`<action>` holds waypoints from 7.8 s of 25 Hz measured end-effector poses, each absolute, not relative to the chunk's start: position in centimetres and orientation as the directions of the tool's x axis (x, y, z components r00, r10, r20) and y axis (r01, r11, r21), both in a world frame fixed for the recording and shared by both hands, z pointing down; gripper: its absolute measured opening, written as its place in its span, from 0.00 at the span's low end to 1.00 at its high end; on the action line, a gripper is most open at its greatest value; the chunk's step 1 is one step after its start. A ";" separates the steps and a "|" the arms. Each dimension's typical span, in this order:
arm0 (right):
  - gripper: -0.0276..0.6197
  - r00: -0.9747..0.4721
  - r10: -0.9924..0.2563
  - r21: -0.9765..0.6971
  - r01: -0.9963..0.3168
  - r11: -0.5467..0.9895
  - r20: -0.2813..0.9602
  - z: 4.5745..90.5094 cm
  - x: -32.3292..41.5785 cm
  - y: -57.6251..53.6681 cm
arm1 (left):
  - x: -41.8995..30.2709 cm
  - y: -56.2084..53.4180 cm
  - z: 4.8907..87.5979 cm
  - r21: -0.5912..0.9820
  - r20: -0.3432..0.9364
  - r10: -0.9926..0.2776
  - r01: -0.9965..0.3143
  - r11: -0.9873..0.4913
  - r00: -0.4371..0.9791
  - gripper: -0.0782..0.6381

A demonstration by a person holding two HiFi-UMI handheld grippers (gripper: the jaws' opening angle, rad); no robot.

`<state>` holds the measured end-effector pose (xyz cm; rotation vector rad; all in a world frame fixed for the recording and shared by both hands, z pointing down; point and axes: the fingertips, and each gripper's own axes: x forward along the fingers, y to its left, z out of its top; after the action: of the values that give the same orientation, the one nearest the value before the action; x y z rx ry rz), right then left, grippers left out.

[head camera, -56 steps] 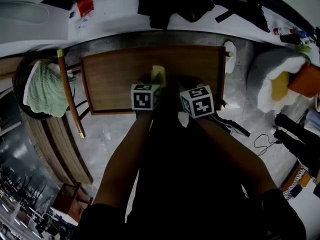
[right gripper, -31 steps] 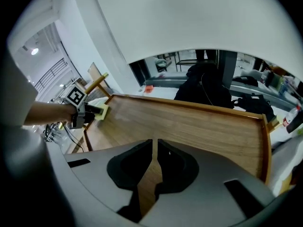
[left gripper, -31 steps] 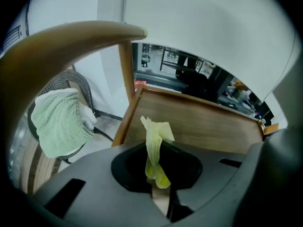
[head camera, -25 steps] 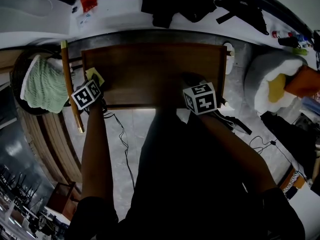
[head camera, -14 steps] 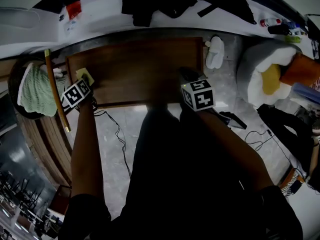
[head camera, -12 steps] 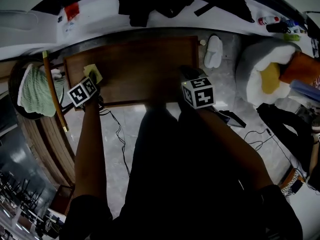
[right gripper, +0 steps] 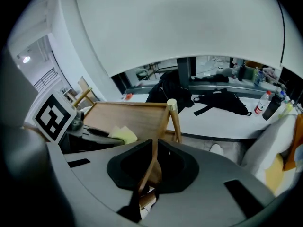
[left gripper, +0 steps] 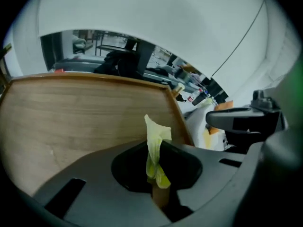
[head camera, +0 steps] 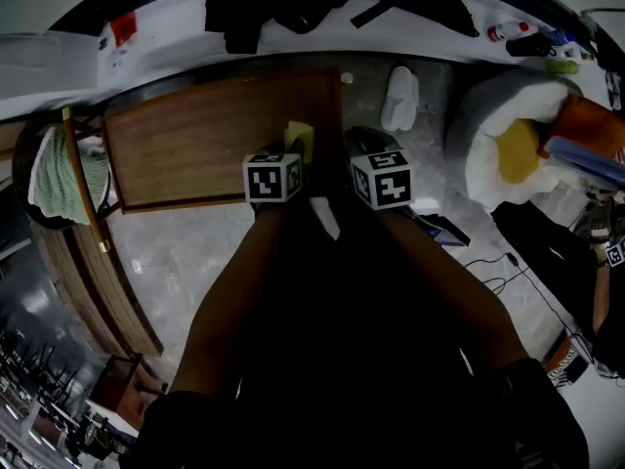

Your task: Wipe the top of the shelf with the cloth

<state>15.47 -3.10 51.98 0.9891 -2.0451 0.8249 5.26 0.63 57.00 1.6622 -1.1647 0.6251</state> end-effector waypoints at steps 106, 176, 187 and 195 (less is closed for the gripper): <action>0.11 -0.449 -0.391 -0.251 -0.851 0.462 0.803 52.0 19.8 -1.8 | 12.5 6.3 57.0 0.552 0.764 -0.328 -0.826 -0.113 0.556 0.16; 0.11 -0.610 -0.135 -0.409 -0.663 0.627 0.781 55.2 -12.6 7.5 | -41.5 18.5 61.3 0.056 0.947 -0.321 -0.967 0.249 -0.029 0.16; 0.11 -0.913 -0.102 -0.580 -0.334 0.743 0.395 43.8 -9.5 2.3 | -39.6 16.1 59.5 0.206 0.891 -0.454 -0.895 0.396 0.004 0.16; 0.10 -0.994 -0.067 -0.544 -0.010 0.839 -0.086 26.4 3.1 -1.0 | -20.3 6.9 47.4 0.582 0.570 -0.734 -0.812 0.042 0.370 0.16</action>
<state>3.13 -0.96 26.42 0.0655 -3.1097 0.9193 -20.33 6.94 47.43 1.7030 -1.3804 0.1059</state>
